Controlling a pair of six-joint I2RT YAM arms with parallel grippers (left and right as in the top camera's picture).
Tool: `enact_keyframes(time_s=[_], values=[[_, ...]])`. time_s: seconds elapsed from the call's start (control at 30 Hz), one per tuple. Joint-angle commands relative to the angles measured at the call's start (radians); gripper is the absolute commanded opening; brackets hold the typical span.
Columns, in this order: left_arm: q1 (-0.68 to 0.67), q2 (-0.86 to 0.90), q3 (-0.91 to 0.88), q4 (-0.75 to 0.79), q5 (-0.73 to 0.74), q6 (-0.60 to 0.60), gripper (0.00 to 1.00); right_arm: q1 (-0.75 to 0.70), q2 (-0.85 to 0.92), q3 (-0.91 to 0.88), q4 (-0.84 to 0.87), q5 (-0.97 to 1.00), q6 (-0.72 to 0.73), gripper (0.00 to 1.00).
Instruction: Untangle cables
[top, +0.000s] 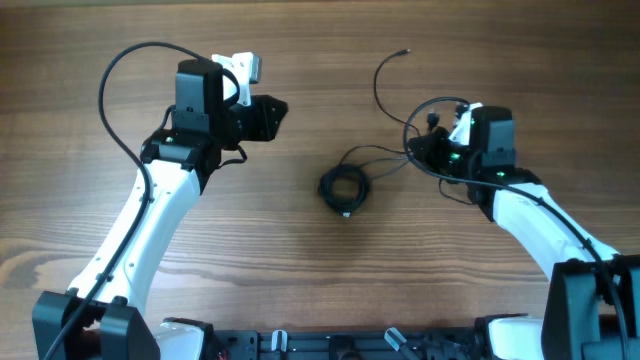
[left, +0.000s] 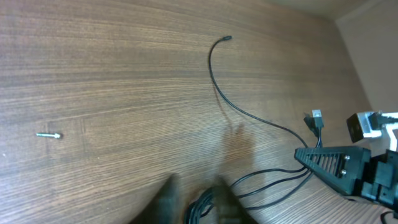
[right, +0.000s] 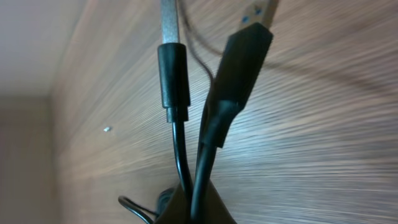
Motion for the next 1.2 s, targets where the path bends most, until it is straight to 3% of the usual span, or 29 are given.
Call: enact_keyframes(time_s=[0.0,0.03,0.1,0.13,0.17,0.2,0.27,0.3,0.33,0.47,0.57,0.77,0.83,1.03,1.1,1.17], values=[[0.001,-0.016,0.006,-0.029,-0.009,0.009,0.85,0.060,0.001,-0.003,0.095,-0.105,-0.042,0.08],[-0.001,-0.016,0.006,-0.055,-0.004,0.006,0.96,0.071,0.001,-0.003,0.111,-0.051,-0.020,0.08],[-0.009,-0.016,0.006,-0.127,0.067,0.006,1.00,0.072,0.001,-0.003,0.102,0.077,-0.008,0.09],[-0.016,-0.016,0.006,-0.152,0.092,0.006,1.00,0.072,0.001,-0.003,0.096,0.109,0.012,0.18],[-0.026,-0.016,0.006,-0.175,0.095,0.006,1.00,0.072,0.001,-0.003,0.087,0.132,0.049,0.40],[-0.035,-0.014,0.005,-0.193,0.092,-0.015,0.96,0.071,0.001,-0.003,0.085,0.138,0.071,0.50],[-0.061,0.011,0.003,-0.257,0.010,-0.249,0.92,0.072,0.001,-0.003,0.084,0.138,0.089,0.77],[-0.084,0.035,-0.010,-0.277,-0.020,-0.383,0.80,0.072,0.001,-0.003,0.079,0.138,0.090,0.94],[-0.124,0.075,-0.034,-0.275,-0.026,-0.500,0.70,0.072,0.001,-0.003,0.068,0.138,0.102,1.00],[-0.251,0.220,-0.043,-0.274,-0.119,-0.698,0.63,0.072,0.002,-0.003,0.034,0.138,0.113,1.00],[-0.294,0.309,-0.043,-0.275,-0.157,-0.782,0.58,0.072,0.002,-0.003,-0.014,0.138,0.111,1.00],[-0.296,0.345,-0.043,-0.275,-0.187,-0.788,0.46,0.072,0.002,-0.003,-0.064,0.138,0.110,0.99],[-0.309,0.345,-0.043,-0.275,-0.212,-0.789,0.33,0.072,0.002,-0.003,-0.064,0.138,0.109,1.00],[-0.314,0.345,-0.043,-0.275,-0.224,-0.788,0.22,0.072,0.002,-0.003,-0.068,0.138,0.110,1.00],[-0.314,0.345,-0.043,-0.275,-0.226,-0.788,0.06,0.072,0.002,-0.003,-0.072,0.138,0.110,0.99],[-0.314,0.345,-0.043,-0.275,-0.250,-0.787,0.04,0.072,0.002,-0.003,-0.074,0.137,0.110,0.99]])
